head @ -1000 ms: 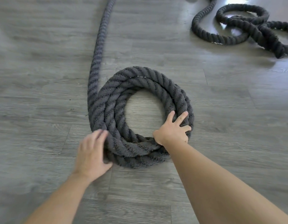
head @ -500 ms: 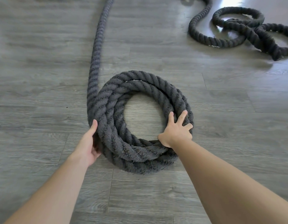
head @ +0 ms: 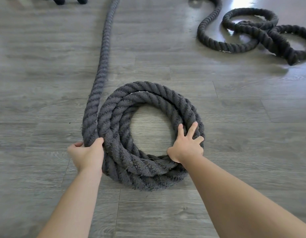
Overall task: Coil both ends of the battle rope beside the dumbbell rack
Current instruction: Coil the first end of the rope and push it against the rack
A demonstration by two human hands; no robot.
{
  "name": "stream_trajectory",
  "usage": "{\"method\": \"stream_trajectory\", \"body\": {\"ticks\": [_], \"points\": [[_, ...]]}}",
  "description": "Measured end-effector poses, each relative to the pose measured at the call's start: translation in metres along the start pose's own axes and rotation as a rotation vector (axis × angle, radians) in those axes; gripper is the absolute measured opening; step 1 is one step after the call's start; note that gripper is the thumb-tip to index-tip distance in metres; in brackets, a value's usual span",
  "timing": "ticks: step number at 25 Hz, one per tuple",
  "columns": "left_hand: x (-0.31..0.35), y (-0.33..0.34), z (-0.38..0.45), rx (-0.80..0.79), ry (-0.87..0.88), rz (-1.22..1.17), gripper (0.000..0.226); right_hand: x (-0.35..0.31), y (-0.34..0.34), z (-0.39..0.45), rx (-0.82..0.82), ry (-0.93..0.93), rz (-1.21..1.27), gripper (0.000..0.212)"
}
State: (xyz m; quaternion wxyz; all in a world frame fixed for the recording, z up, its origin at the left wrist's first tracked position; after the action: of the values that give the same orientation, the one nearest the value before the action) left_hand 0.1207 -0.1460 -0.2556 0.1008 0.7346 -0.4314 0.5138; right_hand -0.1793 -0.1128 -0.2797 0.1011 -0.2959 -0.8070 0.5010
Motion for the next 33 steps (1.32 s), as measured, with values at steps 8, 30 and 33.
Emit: {"method": "stream_trajectory", "body": {"ticks": [8, 30, 33], "points": [[0.045, 0.011, -0.05, -0.163, 0.557, 0.249, 0.054, 0.001, -0.01, 0.023, 0.017, -0.076, -0.083, 0.105], [0.011, 0.173, -0.064, -1.123, 1.518, 1.906, 0.108, 0.016, -0.088, 0.148, -0.094, -0.484, -0.453, 0.105], [0.012, 0.174, -0.064, -1.057, 1.395, 1.976, 0.109, 0.007, -0.084, 0.141, 0.006, -0.419, -0.475, 0.1]]}}
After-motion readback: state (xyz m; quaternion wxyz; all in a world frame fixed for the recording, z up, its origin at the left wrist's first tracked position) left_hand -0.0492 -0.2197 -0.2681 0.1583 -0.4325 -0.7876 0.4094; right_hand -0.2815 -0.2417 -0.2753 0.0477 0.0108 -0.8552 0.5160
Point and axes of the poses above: each hand's wrist, its own z-axis towards the middle knuckle, its own y-axis out of the palm, x = y × z, the point moved 5 cm from there along z, towards the middle knuckle, and after that the axes turned 3 degrees about x, right-handed, at the moved point
